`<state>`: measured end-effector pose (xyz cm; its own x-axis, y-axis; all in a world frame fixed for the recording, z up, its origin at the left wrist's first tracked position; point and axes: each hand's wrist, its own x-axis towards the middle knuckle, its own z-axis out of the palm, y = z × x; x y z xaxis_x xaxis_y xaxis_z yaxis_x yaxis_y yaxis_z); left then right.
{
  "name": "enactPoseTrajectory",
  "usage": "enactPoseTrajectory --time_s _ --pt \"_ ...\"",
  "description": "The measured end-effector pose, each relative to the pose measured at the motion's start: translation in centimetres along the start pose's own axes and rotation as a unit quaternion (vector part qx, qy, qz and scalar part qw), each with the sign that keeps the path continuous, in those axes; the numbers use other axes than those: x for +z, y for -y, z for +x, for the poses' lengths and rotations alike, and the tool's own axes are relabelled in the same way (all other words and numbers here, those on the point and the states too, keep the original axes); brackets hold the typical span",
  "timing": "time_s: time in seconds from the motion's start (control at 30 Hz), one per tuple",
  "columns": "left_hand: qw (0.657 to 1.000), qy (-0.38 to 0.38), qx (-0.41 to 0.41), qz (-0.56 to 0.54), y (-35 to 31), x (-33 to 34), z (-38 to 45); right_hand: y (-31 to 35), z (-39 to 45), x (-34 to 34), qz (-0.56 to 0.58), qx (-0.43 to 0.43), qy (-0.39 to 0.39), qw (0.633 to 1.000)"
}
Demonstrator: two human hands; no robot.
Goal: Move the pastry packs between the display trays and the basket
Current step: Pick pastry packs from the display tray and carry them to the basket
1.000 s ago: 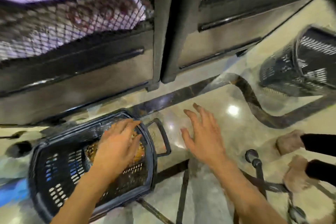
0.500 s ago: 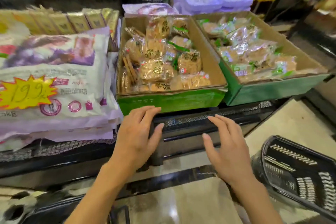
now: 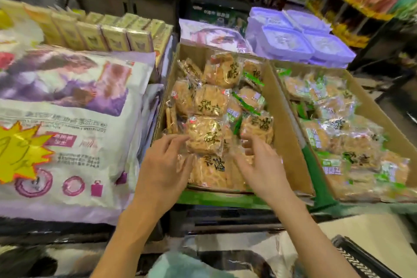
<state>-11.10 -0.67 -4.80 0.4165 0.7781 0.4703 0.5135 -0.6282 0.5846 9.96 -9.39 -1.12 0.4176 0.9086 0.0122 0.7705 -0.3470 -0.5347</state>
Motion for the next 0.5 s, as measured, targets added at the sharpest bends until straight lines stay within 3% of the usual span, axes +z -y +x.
enactPoseTrajectory --time_s 0.2,0.37,0.5 --pt "0.999 0.033 -0.036 -0.004 0.2 -0.3 1.7 2.8 8.6 3.3 0.108 0.144 0.107 0.978" --pt "0.996 0.042 -0.074 -0.004 0.4 -0.3 2.8 2.1 10.6 6.1 0.208 0.189 0.098 0.955" --pt "0.997 0.041 -0.065 -0.004 0.1 -0.1 4.5 0.6 9.7 2.3 0.322 0.223 0.119 0.912"
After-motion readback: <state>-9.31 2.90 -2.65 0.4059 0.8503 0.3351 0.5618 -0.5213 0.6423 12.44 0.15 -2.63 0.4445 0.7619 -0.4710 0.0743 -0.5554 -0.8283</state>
